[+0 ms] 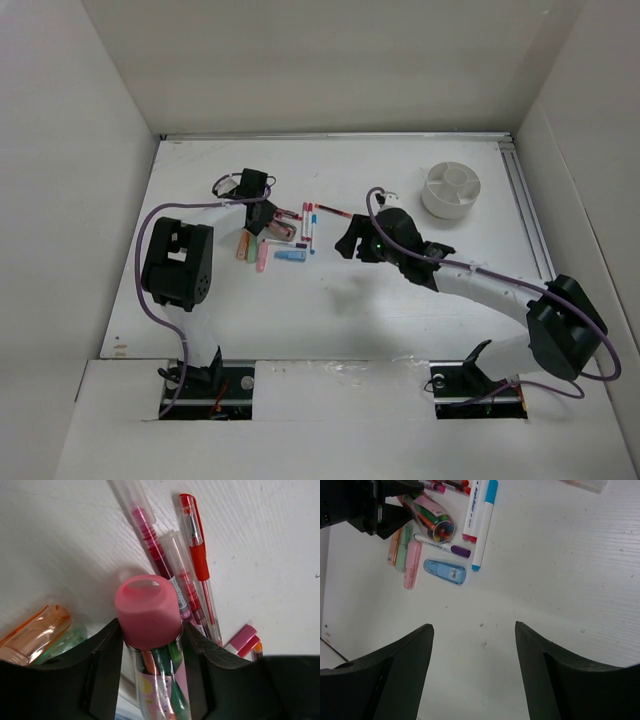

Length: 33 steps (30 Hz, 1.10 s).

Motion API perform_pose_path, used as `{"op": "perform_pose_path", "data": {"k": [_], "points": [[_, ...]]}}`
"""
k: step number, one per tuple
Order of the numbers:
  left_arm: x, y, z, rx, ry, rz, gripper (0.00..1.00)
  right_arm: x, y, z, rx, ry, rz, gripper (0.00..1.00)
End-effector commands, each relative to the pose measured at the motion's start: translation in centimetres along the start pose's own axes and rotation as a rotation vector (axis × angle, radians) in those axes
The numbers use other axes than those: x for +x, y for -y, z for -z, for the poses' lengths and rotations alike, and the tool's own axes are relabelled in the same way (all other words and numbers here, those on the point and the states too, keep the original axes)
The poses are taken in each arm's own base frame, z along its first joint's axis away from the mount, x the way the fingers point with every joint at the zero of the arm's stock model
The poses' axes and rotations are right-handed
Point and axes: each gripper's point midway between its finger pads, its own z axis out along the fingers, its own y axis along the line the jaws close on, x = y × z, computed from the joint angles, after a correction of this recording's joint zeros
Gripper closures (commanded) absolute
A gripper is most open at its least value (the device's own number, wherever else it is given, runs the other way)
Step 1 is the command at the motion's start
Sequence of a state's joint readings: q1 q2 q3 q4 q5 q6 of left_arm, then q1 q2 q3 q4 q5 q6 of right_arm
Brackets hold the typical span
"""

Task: Sort the stationery into containers
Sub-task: Pick up the stationery from the center of the board.

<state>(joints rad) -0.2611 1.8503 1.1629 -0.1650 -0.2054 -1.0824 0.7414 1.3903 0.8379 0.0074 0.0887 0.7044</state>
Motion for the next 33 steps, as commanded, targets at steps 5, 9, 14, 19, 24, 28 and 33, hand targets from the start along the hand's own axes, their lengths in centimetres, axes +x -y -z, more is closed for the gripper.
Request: {"op": "perform_pose_path", "data": {"k": [5, 9, 14, 19, 24, 28, 33], "points": [[-0.2, 0.0, 1.1, 0.021, 0.002, -0.009, 0.85, -1.7, -2.2, -0.1, -0.054, 0.039, 0.014, 0.28], [-1.0, 0.7, 2.6, 0.063, 0.021, 0.002, 0.91, -1.8, -2.0, -0.1, -0.046, 0.046, 0.022, 0.28], [-1.9, 2.9, 5.8, 0.209, 0.042, 0.013, 0.99, -1.9, -1.9, -0.1, -0.039, 0.052, 0.022, 0.28], [-2.4, 5.4, 10.3, 0.352, 0.086, -0.045, 0.99, -2.0, -2.2, 0.1, -0.043, 0.061, 0.025, 0.28], [-1.7, 6.6, 12.9, 0.509, 0.072, -0.134, 0.99, -2.4, -2.7, 0.6, -0.063, 0.07, 0.023, 0.28], [-0.3, 7.4, 14.1, 0.623, 0.036, -0.294, 0.99, -3.3, -3.5, 1.8, -0.122, 0.071, 0.012, 0.27], [1.1, 6.7, 13.6, 0.67, 0.019, -0.384, 1.0, -6.5, -3.0, 3.8, -0.18, 0.102, -0.056, 0.24]]}}
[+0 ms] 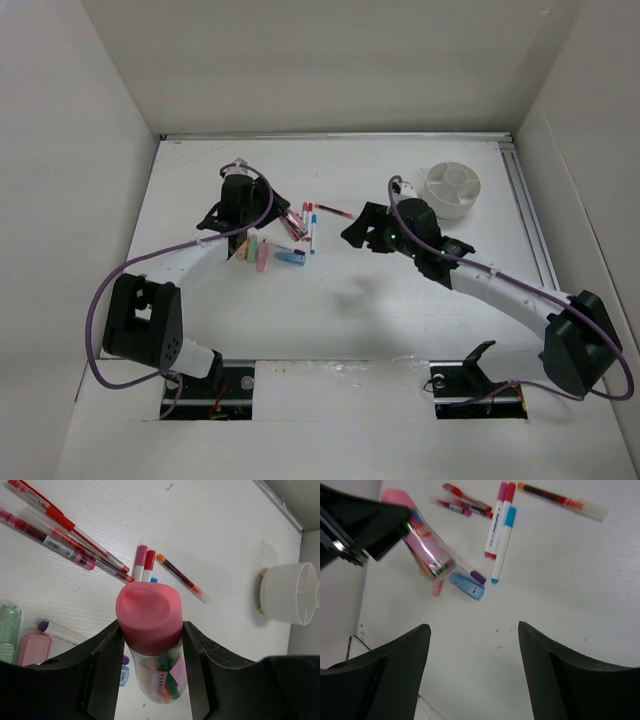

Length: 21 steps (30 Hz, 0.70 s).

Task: Sort the stationery into containers
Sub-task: Pick up the stationery from the center of the board, then place the stationery in the storage box.

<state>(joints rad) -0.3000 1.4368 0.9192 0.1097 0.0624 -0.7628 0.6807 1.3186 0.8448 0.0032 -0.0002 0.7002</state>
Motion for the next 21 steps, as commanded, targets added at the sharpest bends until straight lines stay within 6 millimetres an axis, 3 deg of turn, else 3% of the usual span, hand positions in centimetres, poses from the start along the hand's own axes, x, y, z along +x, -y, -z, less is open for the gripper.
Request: {"op": "perform_pose_path", "data": {"k": [1, 3, 6, 8, 9, 10, 13, 19, 21], "points": [[0.2, 2.1, 0.7, 0.156, 0.006, -0.119, 1.0, -4.5, -2.7, 2.5, -0.124, 0.085, -0.028, 0.23], [0.8, 2.7, 0.8, 0.221, -0.006, -0.164, 1.0, -5.3, -2.7, 2.9, -0.138, 0.086, -0.045, 0.21], [1.4, 4.1, 1.0, 0.335, -0.017, -0.231, 1.0, -6.4, -4.3, 4.0, -0.207, 0.079, -0.05, 0.14], [3.4, 5.2, 1.2, 0.375, -0.028, -0.343, 1.0, -6.7, -4.7, 3.6, -0.205, 0.063, -0.042, 0.13], [3.4, 6.0, 1.2, 0.368, -0.009, -0.381, 1.0, -6.9, -4.8, 3.4, -0.202, 0.06, -0.043, 0.13], [5.0, 7.5, 1.6, 0.408, -0.032, -0.431, 1.0, -6.7, -5.1, 3.4, -0.217, 0.038, -0.03, 0.13], [6.5, 9.1, 1.8, 0.438, -0.032, -0.54, 1.0, -6.6, -5.7, 2.8, -0.233, -0.003, -0.02, 0.13], [8.5, 10.9, 3.4, 0.578, -0.074, -0.592, 1.0, -6.7, -5.4, 3.1, -0.222, -0.003, -0.025, 0.06], [9.4, 11.1, 4.2, 0.639, -0.097, -0.6, 1.0, -7.0, -4.1, 2.9, -0.193, 0.001, -0.039, 0.06]]}}
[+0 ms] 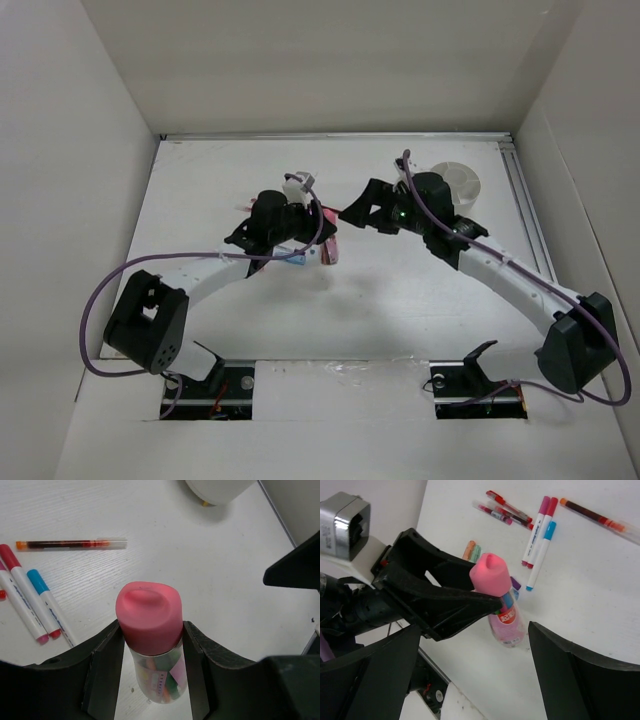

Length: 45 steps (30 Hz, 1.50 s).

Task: Sort the stationery into containers
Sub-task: Place the stationery in the storage box.

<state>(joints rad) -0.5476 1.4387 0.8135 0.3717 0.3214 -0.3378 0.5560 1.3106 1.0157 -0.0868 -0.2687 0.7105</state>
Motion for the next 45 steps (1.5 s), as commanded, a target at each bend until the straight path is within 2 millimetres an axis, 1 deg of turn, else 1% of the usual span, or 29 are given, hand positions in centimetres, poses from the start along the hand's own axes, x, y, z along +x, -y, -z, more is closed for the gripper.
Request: {"op": "perform_pose_path", "data": {"k": [1, 2, 3, 6, 7, 8, 9, 10, 11, 12, 13, 16, 17, 18, 20, 23, 24, 26, 27, 29, 30, 31, 34, 35, 36, 39, 42, 43, 45], "points": [[-3.2, 3.2, 1.0, 0.154, 0.105, -0.091, 1.0, -1.7, -0.5, 0.7, -0.015, 0.032, 0.013, 0.06], [-3.0, 3.5, 1.1, 0.174, 0.097, -0.105, 1.0, -2.3, -0.3, 1.0, -0.012, 0.048, 0.011, 0.06], [-2.7, 3.5, 1.2, 0.18, 0.084, -0.117, 1.0, -2.1, 0.1, 1.0, -0.012, 0.038, 0.005, 0.06], [-2.7, 4.3, 1.6, 0.223, 0.081, -0.139, 1.0, -1.1, 0.6, 0.2, -0.012, -0.014, 0.003, 0.06], [-2.1, 4.4, 1.5, 0.227, 0.069, -0.151, 1.0, -0.8, 1.0, 0.0, 0.003, -0.032, 0.007, 0.06], [-2.0, 4.5, 1.5, 0.235, 0.066, -0.161, 1.0, -0.6, 1.2, -0.2, 0.009, -0.039, 0.004, 0.06], [-2.0, 5.1, 1.3, 0.246, 0.056, -0.177, 1.0, -0.5, 1.5, -0.4, 0.015, -0.045, 0.001, 0.06], [-1.6, 5.2, 1.0, 0.248, 0.036, -0.185, 1.0, -0.6, 1.0, -0.3, -0.003, -0.048, 0.004, 0.06], [-0.9, 5.7, 0.6, 0.254, 0.014, -0.209, 1.0, -0.4, 1.4, -0.9, 0.003, -0.055, 0.001, 0.06], [-0.6, 6.1, 0.5, 0.255, 0.013, -0.223, 1.0, -0.4, 1.1, -1.1, -0.009, -0.065, 0.001, 0.06], [-0.2, 6.8, 0.3, 0.253, 0.013, -0.245, 1.0, -0.2, 1.4, -1.3, -0.003, -0.072, -0.002, 0.07], [-0.3, 7.0, -0.3, 0.247, 0.003, -0.245, 1.0, 0.0, 1.6, -1.5, 0.003, -0.078, -0.015, 0.08], [0.0, 6.8, -0.5, 0.243, -0.007, -0.25, 1.0, -0.2, 1.5, -1.5, -0.003, -0.072, -0.012, 0.08], [0.0, 6.8, -0.5, 0.243, -0.007, -0.25, 1.0, 0.0, 1.8, -1.8, 0.004, -0.079, -0.015, 0.09], [0.0, 7.2, -0.5, 0.266, -0.006, -0.254, 1.0, 0.1, 1.6, -1.8, -0.005, -0.086, -0.015, 0.09], [-0.3, 7.1, -0.5, 0.256, -0.004, -0.253, 1.0, 0.3, 1.8, -2.0, 0.002, -0.093, -0.038, 0.15], [-0.3, 7.1, -0.5, 0.256, -0.004, -0.253, 1.0, 1.0, 2.0, -2.1, -0.003, -0.119, -0.046, 0.16], [-0.4, 6.9, -0.6, 0.244, 0.001, -0.253, 1.0, 1.4, 2.4, -2.1, 0.003, -0.127, -0.049, 0.16], [-0.6, 7.0, -0.6, 0.247, 0.009, -0.255, 1.0, 1.7, 2.1, -2.2, -0.002, -0.134, -0.046, 0.16], [-1.0, 7.2, -0.6, 0.25, 0.017, -0.258, 1.0, 2.3, 2.9, -2.3, 0.015, -0.139, -0.051, 0.16], [-0.9, 7.3, -0.7, 0.256, 0.007, -0.256, 1.0, 2.3, 2.9, -2.3, 0.015, -0.139, -0.051, 0.16], [-0.9, 7.3, -0.7, 0.256, 0.007, -0.256, 1.0, 2.7, 2.5, -2.3, 0.001, -0.152, -0.048, 0.16], [-1.0, 7.8, -0.6, 0.28, 0.011, -0.26, 1.0, 3.3, 2.8, -2.5, 0.003, -0.168, -0.062, 0.2], [-1.0, 7.8, -0.6, 0.28, 0.011, -0.26, 1.0, 3.1, 2.7, -2.6, -0.004, -0.159, -0.058, 0.21], [-1.0, 7.7, -0.6, 0.28, 0.012, -0.27, 1.0, 3.3, 3.0, -2.8, 0.003, -0.167, -0.061, 0.25], [-0.9, 7.9, -0.6, 0.292, 0.007, -0.27, 1.0, 3.8, 3.0, -3.0, -0.005, -0.188, -0.067, 0.29], [-0.7, 7.8, -0.6, 0.289, -0.001, -0.267, 1.0, 3.7, 3.0, -3.2, -0.005, -0.188, -0.067, 0.37], [-0.9, 7.9, -0.6, 0.289, 0.0, -0.276, 1.0, 3.7, 3.0, -3.2, -0.005, -0.188, -0.067, 0.4], [-1.1, 8.0, -0.3, 0.292, 0.011, -0.28, 1.0, 4.1, 3.0, -3.3, -0.012, -0.207, -0.072, 0.4]]}}
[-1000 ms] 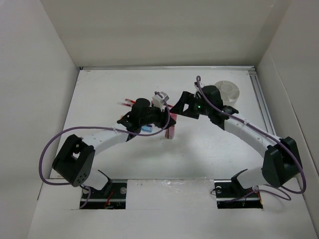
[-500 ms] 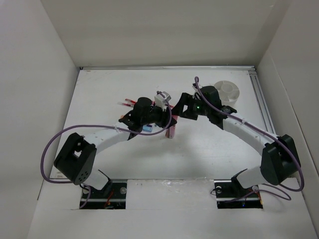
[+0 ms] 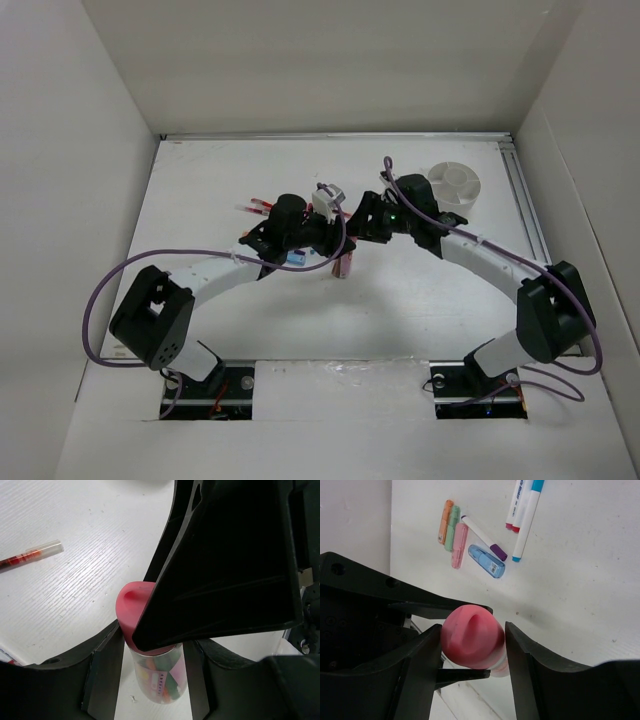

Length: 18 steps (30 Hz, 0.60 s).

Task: Sort the stationery into containers
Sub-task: Place the stationery in the storage box.

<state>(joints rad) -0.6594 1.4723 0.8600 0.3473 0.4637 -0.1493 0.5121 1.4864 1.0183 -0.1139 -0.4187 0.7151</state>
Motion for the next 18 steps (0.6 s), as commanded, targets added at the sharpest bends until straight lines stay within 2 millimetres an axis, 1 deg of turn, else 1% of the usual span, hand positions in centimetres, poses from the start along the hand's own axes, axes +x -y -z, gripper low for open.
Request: {"op": "perform_pose_path", "data": {"k": [1, 4, 5, 6, 7, 8, 9, 10, 11, 12, 13, 14, 16, 17, 18], "points": [[-4.1, 1.4, 0.3, 0.051, 0.109, -0.071, 1.0, -0.2, -1.2, -0.2, -0.05, 0.0, 0.024, 0.42], [-4.4, 1.4, 0.1, 0.05, 0.106, -0.07, 1.0, -0.2, -1.2, -0.2, -0.05, 0.0, 0.024, 0.51], [-4.4, 1.4, 0.1, 0.05, 0.106, -0.07, 1.0, -0.3, -1.5, 0.0, -0.055, 0.006, 0.028, 0.56], [-4.7, 1.3, 0.1, 0.043, 0.117, -0.074, 1.0, -0.3, -1.5, 0.0, -0.056, 0.006, 0.028, 0.59], [-4.3, 1.2, 0.1, 0.042, 0.113, -0.072, 0.99, -0.7, -1.5, 0.4, -0.057, 0.019, 0.027, 0.62], [-4.3, 1.0, 0.1, 0.033, 0.116, -0.061, 0.94, -0.7, -1.4, 0.6, -0.052, 0.027, 0.029, 0.65], [-4.5, 1.1, 0.0, 0.034, 0.124, -0.064, 0.91, -1.1, -1.1, 0.7, -0.046, 0.036, 0.012, 0.65], [-4.7, 1.0, 0.3, 0.023, 0.128, -0.064, 0.86, -1.4, -1.3, 1.0, -0.046, 0.051, 0.017, 0.67], [-4.8, 0.8, 0.3, 0.011, 0.131, -0.063, 0.8, -1.8, -1.0, 1.1, -0.04, 0.06, 0.011, 0.67], [-5.2, 1.0, 0.6, 0.014, 0.142, -0.059, 0.68, -2.1, -0.8, 1.2, -0.035, 0.068, -0.003, 0.68], [-5.1, 1.0, 0.7, 0.009, 0.158, -0.055, 0.63, -2.1, -0.8, 1.2, -0.035, 0.068, -0.003, 0.68], [-5.7, 1.2, 1.3, 0.003, 0.182, -0.064, 0.59, -2.7, -0.6, 1.5, -0.027, 0.089, -0.005, 0.68], [-6.0, 1.2, 1.5, -0.005, 0.194, -0.067, 0.52, -3.0, -0.6, 1.5, -0.024, 0.104, -0.012, 0.68], [-6.4, 1.4, 1.8, -0.003, 0.206, -0.072, 0.51, -3.5, -0.1, 1.6, -0.012, 0.119, -0.018, 0.68], [-6.9, 1.6, 2.1, 0.0, 0.218, -0.077, 0.51, -4.3, -0.3, 1.8, -0.019, 0.14, -0.027, 0.68]]}}
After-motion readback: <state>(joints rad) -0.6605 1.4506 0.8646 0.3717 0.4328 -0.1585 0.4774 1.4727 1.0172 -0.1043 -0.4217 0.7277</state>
